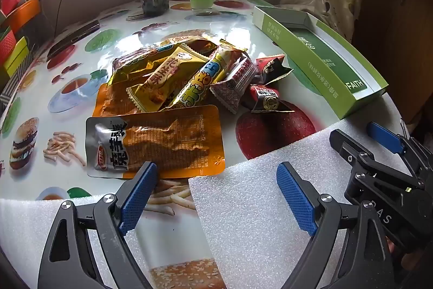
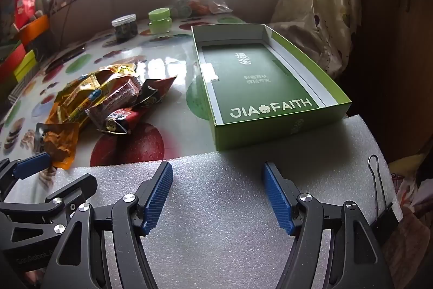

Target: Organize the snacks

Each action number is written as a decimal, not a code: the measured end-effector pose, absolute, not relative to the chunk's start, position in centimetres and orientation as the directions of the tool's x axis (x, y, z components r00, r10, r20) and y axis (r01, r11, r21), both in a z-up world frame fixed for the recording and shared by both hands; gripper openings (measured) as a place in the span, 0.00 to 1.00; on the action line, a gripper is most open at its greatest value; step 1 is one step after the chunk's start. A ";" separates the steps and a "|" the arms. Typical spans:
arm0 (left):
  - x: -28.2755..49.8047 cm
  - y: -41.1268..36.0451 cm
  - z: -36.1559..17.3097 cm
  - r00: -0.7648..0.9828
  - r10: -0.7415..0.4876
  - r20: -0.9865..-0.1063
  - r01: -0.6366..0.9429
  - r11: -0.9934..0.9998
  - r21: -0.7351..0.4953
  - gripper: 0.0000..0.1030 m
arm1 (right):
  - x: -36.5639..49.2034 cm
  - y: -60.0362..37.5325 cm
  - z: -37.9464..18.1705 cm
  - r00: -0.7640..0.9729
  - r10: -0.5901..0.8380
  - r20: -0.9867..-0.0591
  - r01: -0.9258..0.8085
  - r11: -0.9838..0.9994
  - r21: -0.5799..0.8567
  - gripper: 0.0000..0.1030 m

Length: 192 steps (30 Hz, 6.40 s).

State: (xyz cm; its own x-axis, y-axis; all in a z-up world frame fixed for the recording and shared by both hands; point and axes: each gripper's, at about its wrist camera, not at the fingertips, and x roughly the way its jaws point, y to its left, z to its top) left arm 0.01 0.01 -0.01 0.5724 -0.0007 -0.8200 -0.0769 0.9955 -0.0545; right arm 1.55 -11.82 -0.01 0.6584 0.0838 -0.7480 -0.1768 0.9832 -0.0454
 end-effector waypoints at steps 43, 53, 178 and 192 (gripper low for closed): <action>-1.2 0.0 -0.1 0.595 0.014 -0.803 -0.102 0.993 -0.058 0.88 | 0.6 -12.9 0.6 0.711 0.079 -0.698 -0.151 0.988 -0.041 0.66; -1.4 0.0 0.1 0.600 0.016 -0.800 -0.103 0.993 -0.057 0.88 | 0.5 -13.0 0.6 0.715 0.080 -0.695 -0.151 0.988 -0.041 0.66; 0.2 11.9 1.2 0.514 -0.050 -0.857 -0.273 0.937 -0.218 0.87 | 5.4 -5.6 1.2 0.497 0.323 -0.805 -0.454 0.888 0.077 0.31; -2.7 11.4 1.9 0.478 -0.099 -0.873 -0.264 0.932 -0.250 0.87 | 4.2 -5.7 2.2 0.443 0.437 -0.783 -0.554 0.820 0.144 0.22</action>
State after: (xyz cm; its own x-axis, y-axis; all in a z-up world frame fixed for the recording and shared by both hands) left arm -2.72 11.44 1.87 0.4779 -0.0991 -0.8728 -0.2637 0.9316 -0.2502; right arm 4.24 -5.73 2.17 0.4426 0.4366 -0.7832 -0.5541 0.8199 0.1439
